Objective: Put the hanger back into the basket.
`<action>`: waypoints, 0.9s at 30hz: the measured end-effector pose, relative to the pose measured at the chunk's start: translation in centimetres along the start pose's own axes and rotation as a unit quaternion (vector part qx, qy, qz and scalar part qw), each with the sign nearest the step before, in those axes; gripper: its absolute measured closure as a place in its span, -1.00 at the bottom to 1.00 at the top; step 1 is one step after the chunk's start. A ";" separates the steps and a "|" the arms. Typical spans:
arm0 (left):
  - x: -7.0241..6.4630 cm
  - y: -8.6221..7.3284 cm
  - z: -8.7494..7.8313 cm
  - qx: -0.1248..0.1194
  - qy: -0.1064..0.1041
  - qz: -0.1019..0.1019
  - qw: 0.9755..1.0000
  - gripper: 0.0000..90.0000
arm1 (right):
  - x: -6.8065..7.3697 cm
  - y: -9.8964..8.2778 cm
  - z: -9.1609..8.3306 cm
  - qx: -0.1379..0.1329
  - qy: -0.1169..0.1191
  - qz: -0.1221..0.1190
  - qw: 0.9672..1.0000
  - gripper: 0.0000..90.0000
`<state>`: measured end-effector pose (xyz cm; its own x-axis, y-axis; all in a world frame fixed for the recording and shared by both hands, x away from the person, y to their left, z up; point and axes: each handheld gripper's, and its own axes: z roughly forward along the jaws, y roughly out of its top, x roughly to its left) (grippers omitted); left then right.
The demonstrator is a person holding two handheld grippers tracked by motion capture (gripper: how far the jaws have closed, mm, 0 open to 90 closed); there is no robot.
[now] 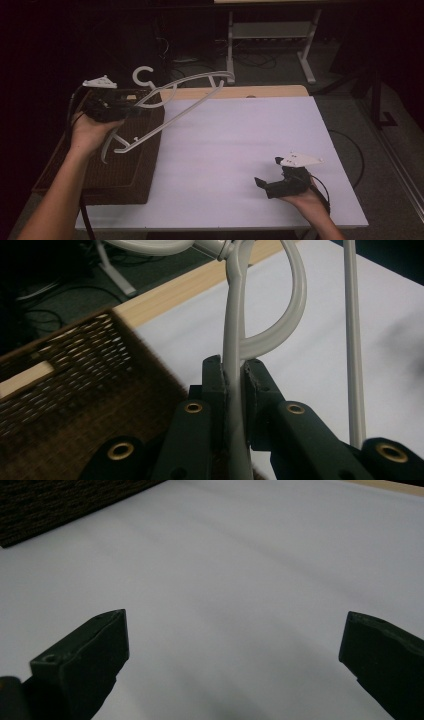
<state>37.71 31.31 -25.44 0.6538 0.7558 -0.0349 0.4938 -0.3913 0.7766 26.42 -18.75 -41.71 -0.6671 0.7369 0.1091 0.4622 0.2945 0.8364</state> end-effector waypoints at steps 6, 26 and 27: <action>2.4 -1.6 -2.0 -0.001 0.028 -0.015 1.000 0.81 | -0.1 -0.1 0.1 0.000 -0.001 0.001 1.000 -1.00; 8.9 -8.0 -6.0 0.023 0.115 -0.055 0.992 0.81 | -0.3 -0.2 0.3 0.005 -0.005 0.004 1.000 -1.00; 9.1 -8.3 -6.2 0.025 0.119 -0.056 0.991 0.81 | -0.3 -0.2 0.3 0.005 -0.006 0.004 1.000 -1.00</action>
<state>36.03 44.68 -28.33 0.4424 0.8961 0.0349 0.5874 -0.3190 0.7438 26.69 -18.87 -42.11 -0.6567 0.7461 0.1094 0.4729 0.2944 0.8305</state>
